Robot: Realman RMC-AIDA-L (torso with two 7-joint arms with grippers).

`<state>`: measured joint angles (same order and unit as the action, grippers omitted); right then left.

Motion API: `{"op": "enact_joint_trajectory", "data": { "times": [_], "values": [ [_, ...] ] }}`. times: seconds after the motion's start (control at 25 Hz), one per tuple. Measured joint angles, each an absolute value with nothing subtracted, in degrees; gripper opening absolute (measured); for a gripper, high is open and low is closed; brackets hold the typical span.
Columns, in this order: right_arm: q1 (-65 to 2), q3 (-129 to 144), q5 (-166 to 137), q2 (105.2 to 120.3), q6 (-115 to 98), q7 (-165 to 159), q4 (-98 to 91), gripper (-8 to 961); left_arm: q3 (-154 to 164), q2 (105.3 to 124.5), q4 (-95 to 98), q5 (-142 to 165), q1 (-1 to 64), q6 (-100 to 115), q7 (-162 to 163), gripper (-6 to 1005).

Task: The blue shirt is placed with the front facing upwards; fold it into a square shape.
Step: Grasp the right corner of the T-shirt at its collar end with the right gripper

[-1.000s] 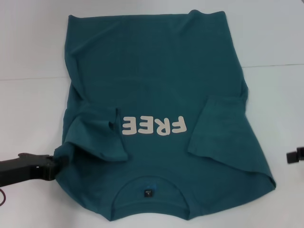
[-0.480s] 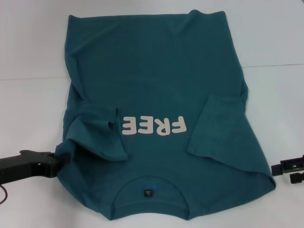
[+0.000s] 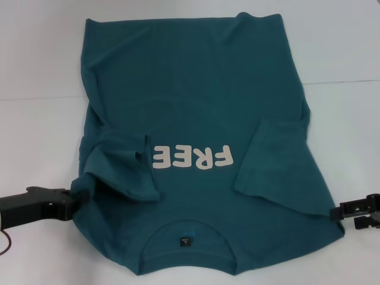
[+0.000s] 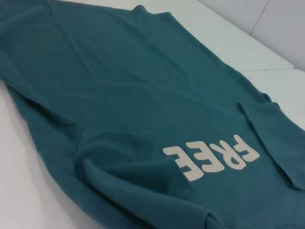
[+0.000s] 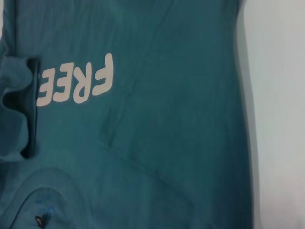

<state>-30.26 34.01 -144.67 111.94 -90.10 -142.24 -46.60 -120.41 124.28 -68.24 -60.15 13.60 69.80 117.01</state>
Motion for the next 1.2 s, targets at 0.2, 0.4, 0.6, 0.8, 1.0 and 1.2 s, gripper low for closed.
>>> {"op": "enact_joint_trajectory", "data": {
  "times": [0.2, 0.4, 0.6, 0.8, 1.0, 1.2],
  "values": [
    [-30.7, 34.6, -144.7, 112.07, -88.7, -142.1, -44.7, 871, -120.4, 124.27, -68.1, -60.7, 13.8, 69.8, 116.9, 25],
    [-30.9, 35.5, -144.7, 112.24, -87.6, -142.2, -44.0, 870, -120.4, 124.27, -68.0, -60.7, 13.9, 69.8, 116.9, 26],
    [-31.5, 35.6, -144.6, 113.05, -87.2, -142.1, -43.8, 865, -120.4, 124.27, -68.0, -60.7, 14.0, 69.8, 116.9, 27],
    [-32.2, 35.6, -144.5, 113.35, -86.8, -142.0, -43.6, 851, -120.4, 124.27, -68.0, -60.7, 14.1, 69.8, 116.9, 28],
    [-32.5, 36.3, -144.6, 113.37, -84.9, -142.0, -42.2, 801, -120.4, 124.27, -67.9, -60.7, 14.1, 69.8, 116.9, 29],
    [-32.5, 36.8, -144.6, 113.34, -84.3, -142.0, -42.2, 610, -120.4, 124.19, -67.4, -60.7, 14.2, 69.8, 116.9, 30]
  ]
}}
